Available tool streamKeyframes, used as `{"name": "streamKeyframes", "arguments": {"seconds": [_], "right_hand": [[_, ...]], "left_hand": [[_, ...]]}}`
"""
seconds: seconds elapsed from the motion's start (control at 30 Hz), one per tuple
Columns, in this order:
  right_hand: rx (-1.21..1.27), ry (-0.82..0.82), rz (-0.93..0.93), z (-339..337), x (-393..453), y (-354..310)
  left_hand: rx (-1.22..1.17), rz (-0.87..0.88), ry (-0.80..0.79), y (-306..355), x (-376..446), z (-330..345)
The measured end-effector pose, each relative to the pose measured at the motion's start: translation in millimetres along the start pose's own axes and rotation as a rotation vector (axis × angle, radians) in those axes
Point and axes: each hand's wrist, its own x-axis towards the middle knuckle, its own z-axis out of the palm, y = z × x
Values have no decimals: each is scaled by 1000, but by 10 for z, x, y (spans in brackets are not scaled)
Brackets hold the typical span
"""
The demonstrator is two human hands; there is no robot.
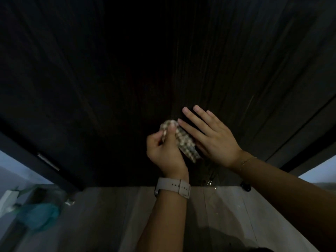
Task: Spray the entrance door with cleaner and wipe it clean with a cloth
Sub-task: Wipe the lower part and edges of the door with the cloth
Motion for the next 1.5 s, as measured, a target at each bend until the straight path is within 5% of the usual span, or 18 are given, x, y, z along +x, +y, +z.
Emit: {"name": "streamKeyframes", "arguments": {"seconds": [0.27,0.63,0.87,1.13,1.3,1.5], "right_hand": [[11,-24,-8,-69,-27,42],[-60,-56,-45,123,-145,-109],[-106,-33,-78,186,-191,17],[-164,-8,-27,133,-180,27],[-153,6,-16,107,-180,27],[-154,-34,-22,105,-177,30]], "left_hand": [[16,95,-17,-13,104,-38],[277,-157,119,-1187,435,-741],[146,36,-46,-360,136,-249],[-145,-122,-26,-84,114,-96],[-85,-503,90,-734,329,-538],[140,-380,103,-837,358,-633]]}}
